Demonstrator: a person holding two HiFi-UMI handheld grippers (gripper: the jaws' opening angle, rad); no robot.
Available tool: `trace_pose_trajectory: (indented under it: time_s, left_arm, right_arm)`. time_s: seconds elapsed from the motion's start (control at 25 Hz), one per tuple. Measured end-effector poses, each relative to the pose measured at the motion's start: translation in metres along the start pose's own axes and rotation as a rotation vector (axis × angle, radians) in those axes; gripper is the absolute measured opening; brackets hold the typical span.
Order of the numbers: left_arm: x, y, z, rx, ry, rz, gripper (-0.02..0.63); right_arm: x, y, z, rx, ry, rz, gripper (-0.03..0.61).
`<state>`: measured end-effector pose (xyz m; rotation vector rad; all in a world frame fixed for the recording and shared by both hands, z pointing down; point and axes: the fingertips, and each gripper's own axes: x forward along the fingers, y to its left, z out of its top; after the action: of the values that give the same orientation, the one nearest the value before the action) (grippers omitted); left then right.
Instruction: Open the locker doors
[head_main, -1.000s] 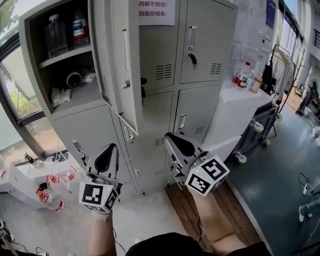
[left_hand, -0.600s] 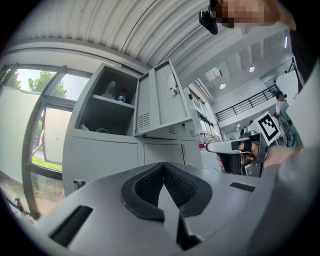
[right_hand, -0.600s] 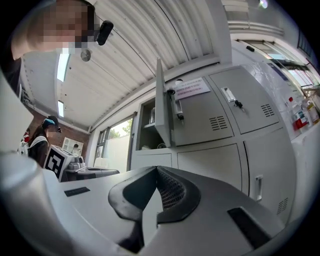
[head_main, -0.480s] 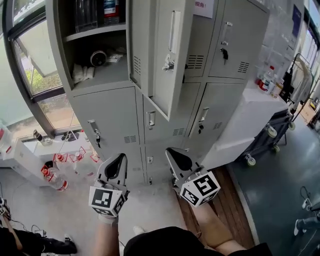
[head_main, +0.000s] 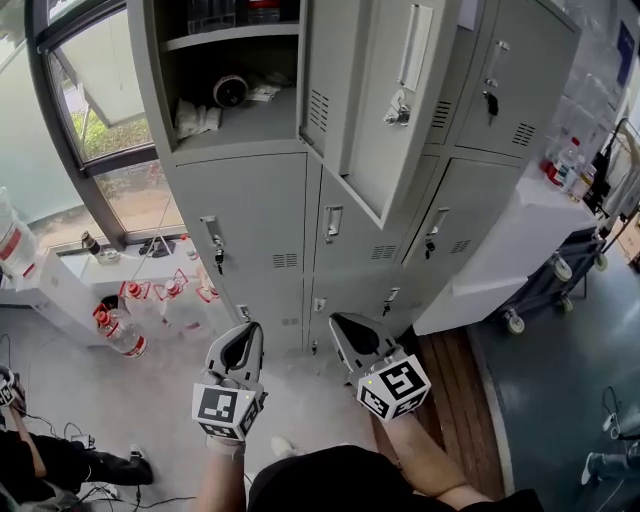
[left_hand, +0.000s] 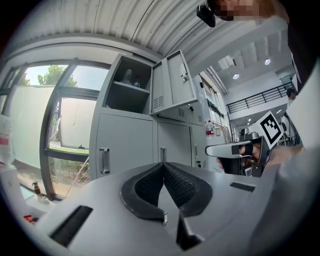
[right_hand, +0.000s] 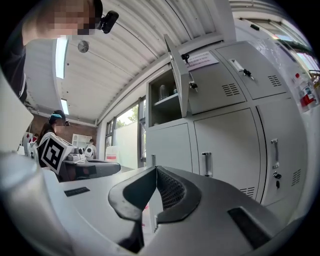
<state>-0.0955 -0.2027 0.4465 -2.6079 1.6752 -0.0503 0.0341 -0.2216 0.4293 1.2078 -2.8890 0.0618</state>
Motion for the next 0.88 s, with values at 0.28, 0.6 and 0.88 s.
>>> trace_pose_trajectory:
  time_s: [0.28, 0.6, 0.88]
  left_arm:
    - [-0.013, 0.002, -0.023, -0.012, 0.039, -0.001, 0.017]
    - [-0.016, 0.0, -0.032, -0.025, 0.054, -0.006, 0.018]
    - [-0.015, 0.0, -0.031, -0.04, 0.055, 0.001, 0.018]
  right_arm:
    - [0.009, 0.019, -0.016, -0.021, 0.028, 0.029, 0.028]
    - [0.01, 0.027, -0.025, -0.01, 0.045, 0.038, 0.026]
    - [0.007, 0.025, -0.028, 0.014, 0.046, 0.034, 0.026]
